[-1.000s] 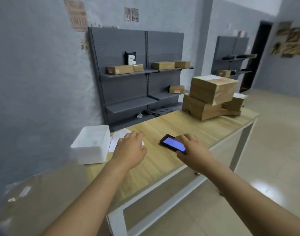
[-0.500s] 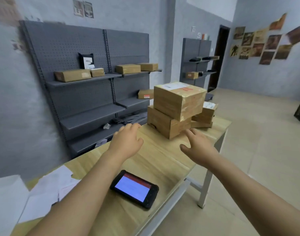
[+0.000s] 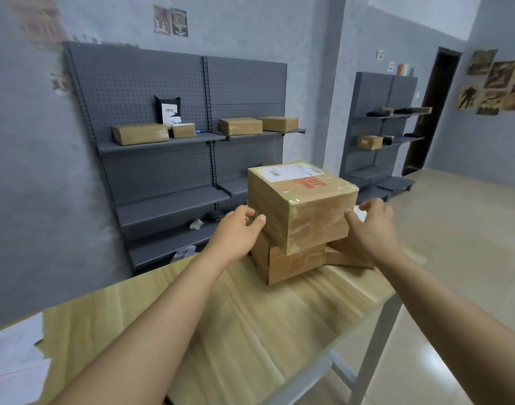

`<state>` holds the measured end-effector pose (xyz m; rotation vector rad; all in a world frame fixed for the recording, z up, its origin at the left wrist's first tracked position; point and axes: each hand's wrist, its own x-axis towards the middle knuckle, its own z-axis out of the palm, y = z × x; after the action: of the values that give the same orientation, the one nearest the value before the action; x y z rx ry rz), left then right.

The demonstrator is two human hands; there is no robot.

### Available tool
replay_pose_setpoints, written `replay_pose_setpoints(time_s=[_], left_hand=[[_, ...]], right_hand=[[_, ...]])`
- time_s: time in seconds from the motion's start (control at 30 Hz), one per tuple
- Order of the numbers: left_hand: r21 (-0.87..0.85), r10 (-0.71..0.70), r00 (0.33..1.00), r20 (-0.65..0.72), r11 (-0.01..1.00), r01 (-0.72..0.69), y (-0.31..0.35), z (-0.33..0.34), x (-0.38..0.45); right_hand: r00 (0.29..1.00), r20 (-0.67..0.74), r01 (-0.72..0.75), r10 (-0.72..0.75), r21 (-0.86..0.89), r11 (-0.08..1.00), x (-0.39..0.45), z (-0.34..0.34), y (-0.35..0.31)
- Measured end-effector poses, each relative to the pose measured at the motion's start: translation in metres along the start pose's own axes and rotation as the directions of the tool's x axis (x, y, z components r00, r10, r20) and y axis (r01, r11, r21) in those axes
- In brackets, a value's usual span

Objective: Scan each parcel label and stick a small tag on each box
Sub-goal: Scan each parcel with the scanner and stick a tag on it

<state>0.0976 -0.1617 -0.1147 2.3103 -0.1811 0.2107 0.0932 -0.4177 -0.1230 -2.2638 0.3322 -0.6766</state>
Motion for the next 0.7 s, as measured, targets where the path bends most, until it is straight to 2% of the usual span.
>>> replay_pose_setpoints(time_s=[0.13, 0.23, 0.3, 0.4, 0.53, 0.7], left_hand=[[-0.163, -0.184, 0.983, -0.006, 0.97, 0.18, 0.022, 0.02, 0.022], [-0.364, -0.321, 0.943, 0.081, 0.872, 0.328, 0.035, 0.028, 0.034], [-0.405, -0.35, 0.927, 0.137, 0.834, 0.374, 0.041, 0.033, 0.038], [-0.466, -0.336, 0.928, 0.16, 0.803, 0.371, 0.043, 0.04, 0.039], [-0.522, -0.332, 0.938, 0.104, 0.784, 0.336, 0.04, 0.031, 0.027], [-0.582, -0.352, 0.936, -0.005, 0.762, 0.284, 0.021, -0.008, -0.009]], right_hand=[[0.992, 0.079, -0.11, 0.098, 0.165, 0.98, 0.047, 0.003, 0.01], [0.974, 0.212, -0.135, 0.079, 0.262, 0.956, 0.065, 0.013, 0.01], [0.949, 0.303, -0.188, 0.087, 0.323, 0.928, 0.069, 0.02, 0.007], [0.942, 0.333, -0.187, 0.048, 0.4, 0.897, 0.069, 0.027, 0.006], [0.941, 0.339, -0.178, 0.003, 0.485, 0.856, 0.055, 0.026, -0.004], [0.943, 0.314, -0.092, -0.107, 0.557, 0.826, 0.019, 0.027, -0.046]])
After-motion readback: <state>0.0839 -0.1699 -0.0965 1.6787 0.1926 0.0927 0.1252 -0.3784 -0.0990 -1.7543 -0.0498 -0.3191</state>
